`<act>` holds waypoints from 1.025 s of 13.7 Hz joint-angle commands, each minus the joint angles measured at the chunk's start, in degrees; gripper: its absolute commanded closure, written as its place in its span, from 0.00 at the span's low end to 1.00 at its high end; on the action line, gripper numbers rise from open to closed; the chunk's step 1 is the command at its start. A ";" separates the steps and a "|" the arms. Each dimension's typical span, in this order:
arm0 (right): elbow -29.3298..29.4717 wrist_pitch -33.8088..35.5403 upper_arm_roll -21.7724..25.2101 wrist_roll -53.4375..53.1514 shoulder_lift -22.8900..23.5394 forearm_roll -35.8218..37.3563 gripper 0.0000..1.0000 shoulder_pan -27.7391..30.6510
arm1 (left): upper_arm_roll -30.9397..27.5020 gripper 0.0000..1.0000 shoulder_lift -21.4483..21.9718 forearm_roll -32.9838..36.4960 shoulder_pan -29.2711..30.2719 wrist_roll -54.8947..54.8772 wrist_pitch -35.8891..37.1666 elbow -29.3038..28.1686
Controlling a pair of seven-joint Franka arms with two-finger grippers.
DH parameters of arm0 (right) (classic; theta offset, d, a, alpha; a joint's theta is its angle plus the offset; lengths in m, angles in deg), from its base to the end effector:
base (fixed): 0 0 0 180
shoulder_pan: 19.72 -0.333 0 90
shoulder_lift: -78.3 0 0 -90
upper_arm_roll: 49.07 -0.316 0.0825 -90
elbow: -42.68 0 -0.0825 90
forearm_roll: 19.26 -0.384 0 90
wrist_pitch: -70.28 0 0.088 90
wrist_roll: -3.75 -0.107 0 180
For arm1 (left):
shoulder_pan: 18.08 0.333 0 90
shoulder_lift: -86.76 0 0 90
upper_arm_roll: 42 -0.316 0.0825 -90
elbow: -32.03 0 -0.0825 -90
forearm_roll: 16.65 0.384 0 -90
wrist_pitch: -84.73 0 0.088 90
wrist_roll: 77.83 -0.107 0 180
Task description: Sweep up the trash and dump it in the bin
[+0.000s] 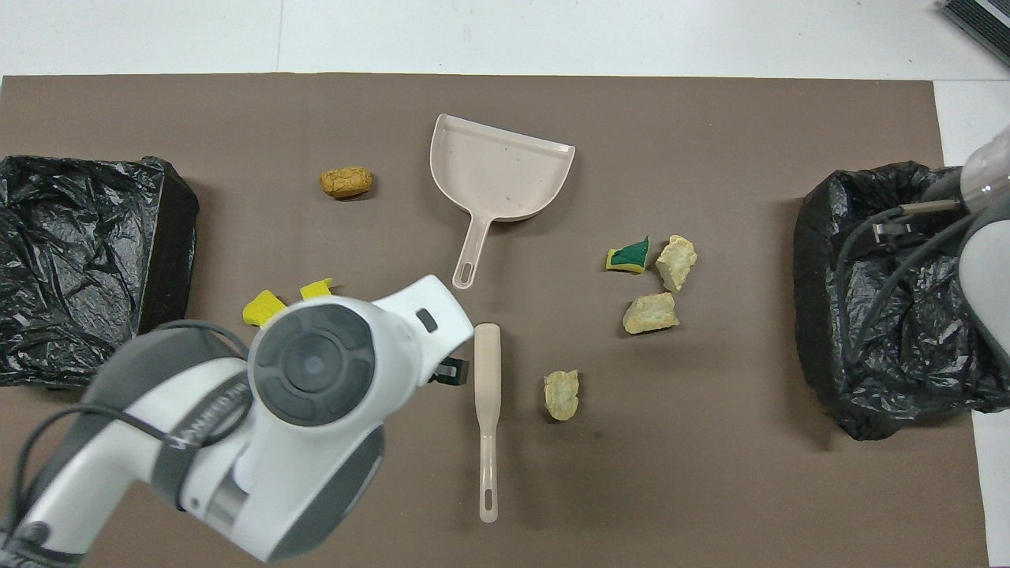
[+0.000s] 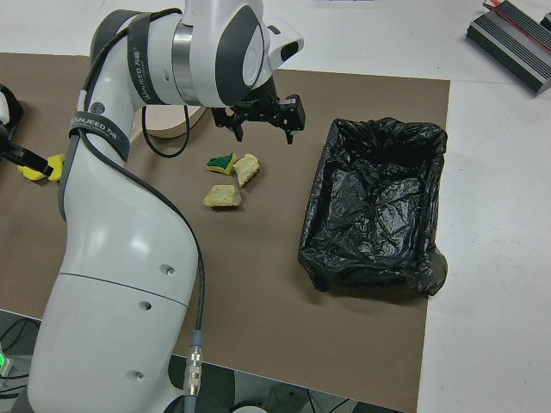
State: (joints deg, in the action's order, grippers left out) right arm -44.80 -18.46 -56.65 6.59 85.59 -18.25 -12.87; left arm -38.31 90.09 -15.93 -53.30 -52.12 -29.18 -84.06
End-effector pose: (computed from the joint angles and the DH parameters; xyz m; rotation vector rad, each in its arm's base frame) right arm 0.5875 0.0010 0.5712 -3.1347 -0.0982 0.1634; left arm 0.4205 -0.3390 0.4755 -3.1174 0.3684 -0.0393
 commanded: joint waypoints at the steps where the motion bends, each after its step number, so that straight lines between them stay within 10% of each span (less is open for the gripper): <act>1: 1.62 -2.13 -0.24 0.24 2.63 -0.93 0.00 -1.84 | -1.31 0.00 0.46 -0.54 -7.64 5.21 -9.37 -10.18; 6: 4.68 -7.93 -2.43 -7.30 9.12 -1.19 0.00 -3.94 | -1.22 0.07 -2.09 -0.63 -13.99 10.76 -19.41 -16.88; 14: 4.87 -18.91 -2.70 -21.98 14.75 -1.81 0.00 -12.91 | -1.22 0.72 -1.30 -4.94 -14.78 9.80 -18.46 -18.38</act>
State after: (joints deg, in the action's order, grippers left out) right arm -41.53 -35.51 -58.80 -11.86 98.32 -19.16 -24.44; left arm -38.65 87.19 -19.39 -66.47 -41.76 -47.30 -100.87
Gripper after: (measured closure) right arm 0.000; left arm 0.507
